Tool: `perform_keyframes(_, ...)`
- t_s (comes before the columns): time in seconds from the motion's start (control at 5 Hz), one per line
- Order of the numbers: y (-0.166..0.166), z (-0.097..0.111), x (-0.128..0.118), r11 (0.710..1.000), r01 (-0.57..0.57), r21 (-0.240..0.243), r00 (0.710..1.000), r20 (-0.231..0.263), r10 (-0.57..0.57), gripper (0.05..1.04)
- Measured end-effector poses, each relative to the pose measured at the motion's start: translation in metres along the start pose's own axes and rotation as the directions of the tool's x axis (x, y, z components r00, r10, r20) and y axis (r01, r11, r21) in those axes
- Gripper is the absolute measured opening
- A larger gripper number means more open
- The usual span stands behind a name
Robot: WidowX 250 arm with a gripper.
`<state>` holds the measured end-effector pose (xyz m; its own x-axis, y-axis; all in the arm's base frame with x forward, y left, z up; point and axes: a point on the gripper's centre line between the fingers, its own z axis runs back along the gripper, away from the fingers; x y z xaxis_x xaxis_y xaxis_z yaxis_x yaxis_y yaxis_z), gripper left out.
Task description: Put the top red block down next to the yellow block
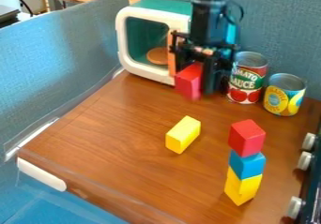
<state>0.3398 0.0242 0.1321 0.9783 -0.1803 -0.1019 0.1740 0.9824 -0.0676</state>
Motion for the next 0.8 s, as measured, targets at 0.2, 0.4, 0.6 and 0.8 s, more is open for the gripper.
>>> perform_keyframes(0.2, 0.01, -0.001, -0.004, 0.999, -0.052, 0.01, 0.999, -0.011, 0.052, 0.611)
perform_keyframes(0.4, 0.037, -0.001, -0.009, 0.988, -0.157, 0.005, 0.988, 0.007, 0.157, 0.611)
perform_keyframes(0.6, 0.055, -0.012, -0.006, 0.975, -0.221, -0.022, 0.975, 0.006, 0.221, 0.611)
perform_keyframes(0.8, 0.074, -0.016, -0.006, 0.957, -0.289, -0.016, 0.956, 0.038, 0.289, 0.611)
